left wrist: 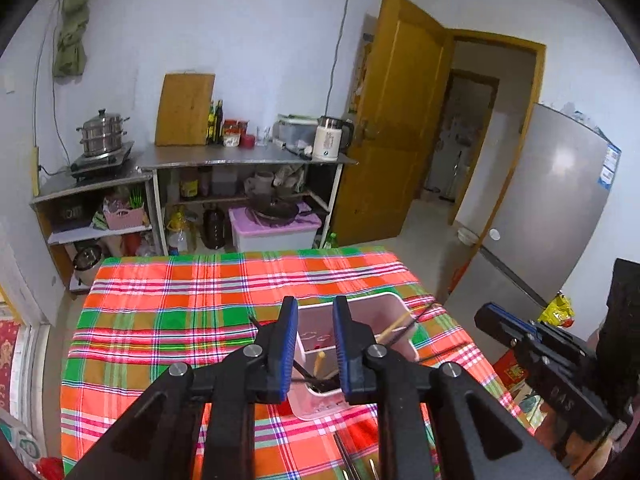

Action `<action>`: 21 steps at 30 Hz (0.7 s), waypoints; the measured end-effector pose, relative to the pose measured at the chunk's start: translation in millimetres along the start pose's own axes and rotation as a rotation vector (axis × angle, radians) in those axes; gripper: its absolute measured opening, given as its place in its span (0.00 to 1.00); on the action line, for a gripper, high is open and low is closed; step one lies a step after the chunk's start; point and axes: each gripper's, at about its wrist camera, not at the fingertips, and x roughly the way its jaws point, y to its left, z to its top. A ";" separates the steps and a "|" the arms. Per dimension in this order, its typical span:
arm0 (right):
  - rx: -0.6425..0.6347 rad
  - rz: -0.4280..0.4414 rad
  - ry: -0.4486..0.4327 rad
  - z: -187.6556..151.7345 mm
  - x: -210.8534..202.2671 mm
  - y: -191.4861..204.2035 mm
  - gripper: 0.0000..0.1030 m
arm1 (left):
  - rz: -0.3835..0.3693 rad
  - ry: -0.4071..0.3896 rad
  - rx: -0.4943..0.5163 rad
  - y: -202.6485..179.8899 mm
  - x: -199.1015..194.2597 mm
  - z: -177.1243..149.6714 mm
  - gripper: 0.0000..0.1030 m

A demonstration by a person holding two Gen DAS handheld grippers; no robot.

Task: Organize utensils
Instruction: 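Lower both held chopsticks into the pink basket, then open both tools inside the basket and withdraw them toward the table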

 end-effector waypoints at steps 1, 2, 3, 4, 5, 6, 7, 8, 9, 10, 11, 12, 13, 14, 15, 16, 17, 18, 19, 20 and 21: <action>-0.001 -0.004 -0.008 -0.6 -6.4 -0.1 0.06 | 0.000 -0.005 0.003 -1.0 -6.3 -2.7 0.17; 0.000 -0.004 -0.016 -2.9 -14.7 -0.4 0.06 | -0.003 -0.013 0.007 -3.3 -13.7 -6.7 0.17; 0.001 -0.002 -0.018 -4.4 -19.5 -0.2 0.06 | -0.004 -0.023 0.012 -5.2 -20.9 -11.2 0.17; 0.002 0.000 -0.022 -7.0 -26.1 -0.1 0.06 | -0.004 -0.028 0.015 -6.9 -26.5 -15.5 0.17; 0.003 0.000 -0.026 -10.9 -33.1 -0.2 0.06 | -0.005 -0.032 0.018 -9.2 -31.3 -19.8 0.17; 0.006 -0.001 -0.026 -14.3 -38.5 -0.3 0.06 | -0.006 -0.035 0.019 -11.0 -36.6 -25.4 0.17; 0.008 0.000 -0.026 -17.7 -43.1 -0.3 0.06 | -0.006 -0.036 0.020 -12.9 -41.6 -31.5 0.17; 0.010 0.002 -0.024 -21.4 -46.9 -0.4 0.06 | -0.006 -0.037 0.021 -14.6 -46.0 -37.5 0.17; 0.011 0.001 -0.020 -26.3 -51.1 -0.7 0.06 | -0.007 -0.035 0.021 -16.2 -50.7 -46.1 0.17; 0.014 -0.003 -0.014 -32.4 -55.2 -1.5 0.06 | -0.010 -0.032 0.022 -17.6 -53.4 -51.7 0.17; 0.019 -0.003 -0.007 -37.1 -57.5 -2.5 0.06 | -0.013 -0.026 0.022 -18.9 -55.6 -58.5 0.17; 0.024 -0.001 0.001 -41.6 -59.6 -3.8 0.06 | -0.011 -0.017 0.023 -19.9 -57.1 -66.0 0.17; 0.031 0.002 0.011 -48.1 -61.7 -4.7 0.06 | -0.010 -0.007 0.025 -20.5 -58.3 -74.6 0.17; 0.035 0.001 0.019 -52.6 -62.8 -5.2 0.06 | -0.014 0.003 0.023 -21.4 -58.0 -81.8 0.17; 0.037 0.002 0.032 -58.3 -63.3 -5.4 0.06 | -0.020 0.015 0.018 -22.3 -57.6 -89.6 0.17; 0.041 0.005 0.044 -64.2 -63.6 -5.4 0.06 | -0.022 0.029 0.014 -22.9 -57.0 -97.8 0.17; 0.045 0.008 0.055 -69.0 -63.4 -5.4 0.06 | -0.025 0.041 0.011 -23.6 -56.4 -106.0 0.17; 0.048 0.015 0.070 -75.8 -63.4 -6.5 0.06 | -0.029 0.055 0.007 -25.0 -55.2 -113.9 0.17; 0.049 0.020 0.083 -81.5 -62.5 -5.9 0.06 | -0.030 0.067 0.003 -25.5 -54.3 -121.3 0.17; 0.050 0.020 0.094 -87.3 -61.5 -5.4 0.06 | -0.032 0.081 -0.002 -25.0 -52.3 -128.1 0.17; 0.055 0.022 0.106 -92.9 -59.6 -4.9 0.06 | -0.033 0.093 -0.006 -23.9 -49.5 -132.5 0.17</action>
